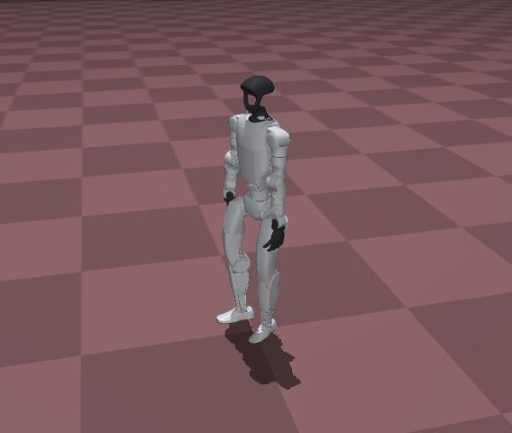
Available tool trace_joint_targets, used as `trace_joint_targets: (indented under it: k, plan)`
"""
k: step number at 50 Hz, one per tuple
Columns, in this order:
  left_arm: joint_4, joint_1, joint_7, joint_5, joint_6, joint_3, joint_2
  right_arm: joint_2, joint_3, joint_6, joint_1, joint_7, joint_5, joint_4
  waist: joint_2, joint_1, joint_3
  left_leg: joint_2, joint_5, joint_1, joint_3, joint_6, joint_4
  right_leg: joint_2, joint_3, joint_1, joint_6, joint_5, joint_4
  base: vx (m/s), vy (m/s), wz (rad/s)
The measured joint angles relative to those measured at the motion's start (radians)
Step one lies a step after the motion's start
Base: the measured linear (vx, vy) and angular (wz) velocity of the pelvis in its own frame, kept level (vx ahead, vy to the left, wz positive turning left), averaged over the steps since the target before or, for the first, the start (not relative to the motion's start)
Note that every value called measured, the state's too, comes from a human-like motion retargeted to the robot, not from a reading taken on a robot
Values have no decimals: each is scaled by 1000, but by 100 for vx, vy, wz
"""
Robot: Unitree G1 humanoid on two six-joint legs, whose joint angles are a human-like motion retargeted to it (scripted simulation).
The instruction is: In place motions
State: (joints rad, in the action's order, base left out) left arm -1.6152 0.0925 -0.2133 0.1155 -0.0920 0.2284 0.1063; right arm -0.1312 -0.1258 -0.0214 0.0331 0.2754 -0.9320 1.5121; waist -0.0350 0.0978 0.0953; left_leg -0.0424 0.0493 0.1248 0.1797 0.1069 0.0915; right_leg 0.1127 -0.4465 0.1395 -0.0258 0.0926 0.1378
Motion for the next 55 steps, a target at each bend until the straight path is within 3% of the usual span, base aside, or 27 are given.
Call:
trace_joint_targets:
  k: [8,15,20,33,55]
  plan:
    - [-37,-17,-2,17,-5,25,39,6,1,17,5,-14,38,-15,-16,48,-6,37,0,-5,-3,0,-10,-43,99,21,29,41,121,-1,-8,-8]
    - [-55,-44,4,15,-13,71,55,-3,40,6,-27,38,118,36,42,-2,17,-22,5,-32,30,3,-21,-18,72,-59,19,58,1,9,3,-19]
    - [-52,-59,2,-22,-6,110,35,-14,50,-36,-23,22,91,72,35,-6,18,-24,5,-45,37,3,-26,-21,53,-84,15,50,-31,5,8,2]
    - [-39,-81,0,28,29,57,9,-9,54,-33,-39,28,69,61,13,6,42,-29,13,-69,41,15,-36,-48,50,-113,22,54,-57,6,3,0]
    - [-47,-64,-12,23,14,44,4,-10,67,-27,-36,50,77,76,5,-24,93,-2,14,-86,77,-15,-44,-67,90,-126,36,60,-65,6,2,-7]
